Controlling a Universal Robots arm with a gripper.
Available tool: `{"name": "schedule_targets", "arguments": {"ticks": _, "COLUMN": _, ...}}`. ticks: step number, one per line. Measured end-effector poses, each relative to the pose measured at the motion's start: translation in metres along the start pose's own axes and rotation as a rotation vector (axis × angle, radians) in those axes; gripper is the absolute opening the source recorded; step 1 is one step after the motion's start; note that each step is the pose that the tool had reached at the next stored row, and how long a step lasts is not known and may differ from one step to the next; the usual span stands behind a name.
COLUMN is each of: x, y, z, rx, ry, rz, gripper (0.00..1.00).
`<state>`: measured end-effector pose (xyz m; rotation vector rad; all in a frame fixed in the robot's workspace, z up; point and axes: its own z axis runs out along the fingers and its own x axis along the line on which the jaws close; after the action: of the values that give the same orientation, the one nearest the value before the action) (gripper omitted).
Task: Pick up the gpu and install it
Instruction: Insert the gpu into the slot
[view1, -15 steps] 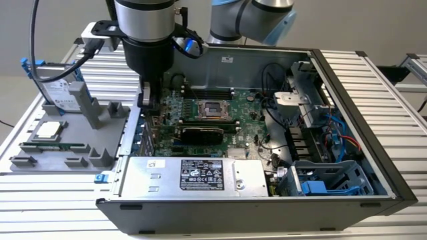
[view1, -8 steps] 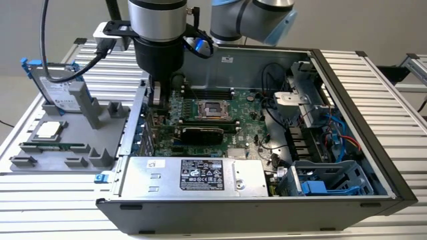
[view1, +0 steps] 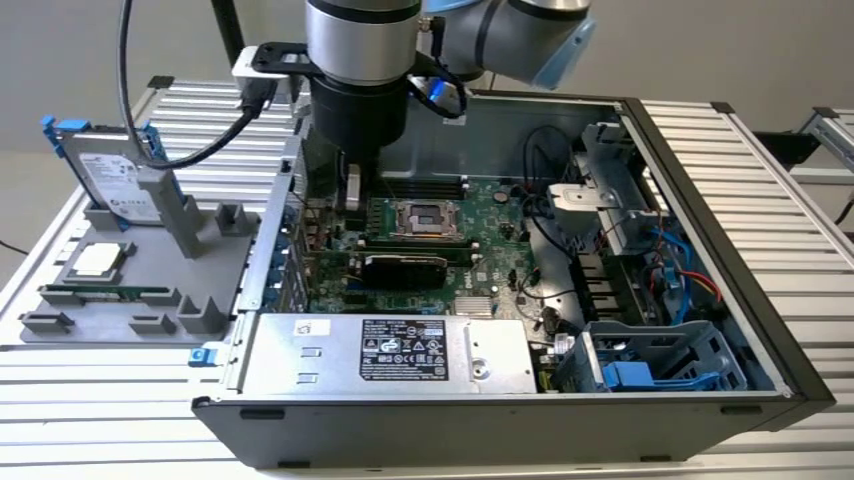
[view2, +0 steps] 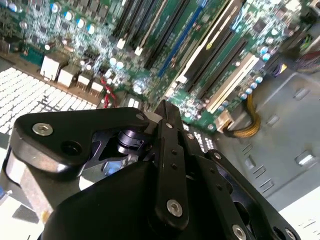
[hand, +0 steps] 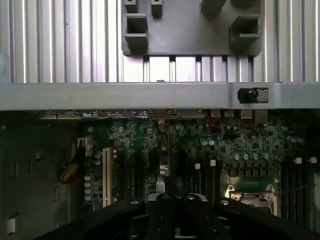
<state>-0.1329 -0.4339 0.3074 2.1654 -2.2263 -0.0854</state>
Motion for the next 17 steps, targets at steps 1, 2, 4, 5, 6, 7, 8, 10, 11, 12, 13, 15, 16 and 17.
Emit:
{"name": "schedule_targets", "arguments": {"ticks": 1, "x": -0.0001, "y": -0.0040, "z": -0.0002, "rx": 0.0000, "ry": -0.0003, "rz": 0.000, "gripper": 0.00}}
{"name": "schedule_targets", "arguments": {"ticks": 2, "x": -0.0002, "y": -0.0081, "z": -0.0005, "rx": 0.0000, "ry": -0.0004, "rz": 0.000, "gripper": 0.00}}
{"name": "schedule_targets", "arguments": {"ticks": 4, "x": -0.0004, "y": -0.0166, "z": -0.0010, "rx": 0.0000, "ry": -0.0010, "rz": 0.000, "gripper": 0.00}}
{"name": "schedule_targets", "arguments": {"ticks": 5, "x": -0.0005, "y": -0.0208, "z": -0.0013, "rx": 0.0000, "ry": -0.0012, "rz": 0.000, "gripper": 0.00}}
{"name": "schedule_targets", "arguments": {"ticks": 6, "x": -0.0006, "y": -0.0246, "z": -0.0015, "rx": 0.0000, "ry": -0.0015, "rz": 0.000, "gripper": 0.00}}
{"name": "schedule_targets", "arguments": {"ticks": 7, "x": -0.0007, "y": -0.0287, "z": -0.0018, "rx": 0.0000, "ry": -0.0017, "rz": 0.000, "gripper": 0.00}}
{"name": "schedule_targets", "arguments": {"ticks": 8, "x": -0.0007, "y": -0.0322, "z": -0.0020, "rx": 0.0000, "ry": -0.0020, "rz": 0.000, "gripper": 0.00}}
{"name": "schedule_targets", "arguments": {"ticks": 10, "x": -0.0009, "y": -0.0384, "z": -0.0025, "rx": -0.0001, "ry": -0.0025, "rz": -0.001, "gripper": 0.00}}
{"name": "schedule_targets", "arguments": {"ticks": 11, "x": -0.0010, "y": -0.0418, "z": -0.0027, "rx": -0.0001, "ry": -0.0029, "rz": -0.001, "gripper": 0.00}}
{"name": "schedule_targets", "arguments": {"ticks": 12, "x": -0.0010, "y": -0.0453, "z": -0.0029, "rx": -0.0001, "ry": -0.0031, "rz": -0.001, "gripper": 0.00}}
{"name": "schedule_targets", "arguments": {"ticks": 13, "x": -0.0011, "y": -0.0484, "z": -0.0031, "rx": -0.0001, "ry": -0.0034, "rz": -0.001, "gripper": 0.00}}
{"name": "schedule_targets", "arguments": {"ticks": 15, "x": -0.0013, "y": -0.0536, "z": -0.0034, "rx": -0.0001, "ry": -0.0036, "rz": -0.001, "gripper": 0.00}}
{"name": "schedule_targets", "arguments": {"ticks": 16, "x": -0.0013, "y": -0.0563, "z": -0.0036, "rx": -0.0001, "ry": -0.0037, "rz": -0.001, "gripper": 0.00}}
{"name": "schedule_targets", "arguments": {"ticks": 17, "x": -0.0014, "y": -0.0589, "z": -0.0038, "rx": -0.0001, "ry": -0.0037, "rz": -0.001, "gripper": 0.00}}
